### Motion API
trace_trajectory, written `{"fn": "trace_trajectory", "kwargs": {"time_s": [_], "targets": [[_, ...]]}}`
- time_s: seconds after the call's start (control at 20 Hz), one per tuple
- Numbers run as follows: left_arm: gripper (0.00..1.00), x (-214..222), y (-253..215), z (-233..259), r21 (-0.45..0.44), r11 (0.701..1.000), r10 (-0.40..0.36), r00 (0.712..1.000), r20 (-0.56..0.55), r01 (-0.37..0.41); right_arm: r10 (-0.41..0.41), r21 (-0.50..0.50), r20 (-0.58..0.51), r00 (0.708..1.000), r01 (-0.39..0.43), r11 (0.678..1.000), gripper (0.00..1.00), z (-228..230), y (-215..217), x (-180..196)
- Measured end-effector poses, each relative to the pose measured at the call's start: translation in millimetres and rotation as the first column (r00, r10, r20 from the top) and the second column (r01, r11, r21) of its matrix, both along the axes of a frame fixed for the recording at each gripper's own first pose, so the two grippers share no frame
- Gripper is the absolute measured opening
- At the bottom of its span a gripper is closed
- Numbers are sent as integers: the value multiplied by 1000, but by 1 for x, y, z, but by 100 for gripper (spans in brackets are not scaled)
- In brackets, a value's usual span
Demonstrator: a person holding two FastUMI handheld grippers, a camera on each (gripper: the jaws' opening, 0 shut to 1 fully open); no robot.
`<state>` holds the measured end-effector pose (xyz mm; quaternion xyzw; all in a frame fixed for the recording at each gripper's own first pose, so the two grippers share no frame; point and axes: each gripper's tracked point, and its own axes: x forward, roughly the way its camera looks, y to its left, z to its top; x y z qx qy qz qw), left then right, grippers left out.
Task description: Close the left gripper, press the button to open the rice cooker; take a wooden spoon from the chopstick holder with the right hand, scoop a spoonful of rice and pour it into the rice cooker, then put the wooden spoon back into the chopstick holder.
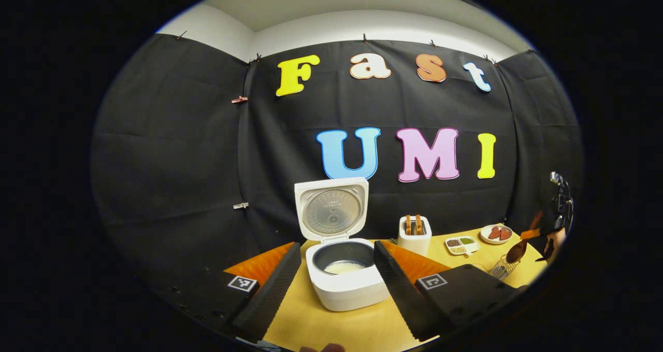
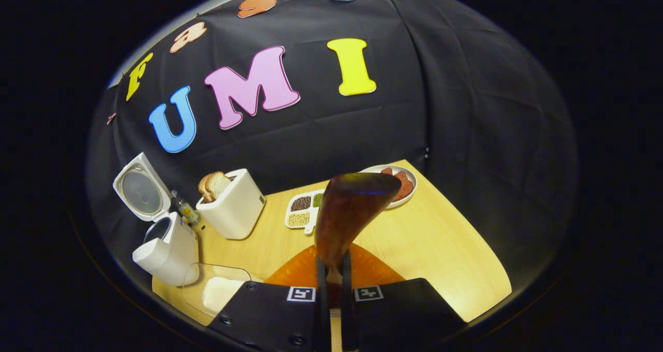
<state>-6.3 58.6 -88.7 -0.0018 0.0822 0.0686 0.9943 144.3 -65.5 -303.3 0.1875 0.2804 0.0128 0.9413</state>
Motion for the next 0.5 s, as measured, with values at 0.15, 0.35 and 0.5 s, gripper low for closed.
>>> {"fn": "trace_trajectory", "kwargs": {"time_s": [0.15,0.35,0.5], "targets": [[97,-7,22,-5,-4,1000,-18,1000,11,18,21,23,72,997,-22,999,12,43,25,-10],[97,-12,41,-7,-4,1000,-28,999,20,28,102,54,120,988,-109,993,12,76,81,-25],[97,-13,45,-8,-13,999,-50,999,19,50,183,48,124,975,-190,981,12,78,124,-34]]}}
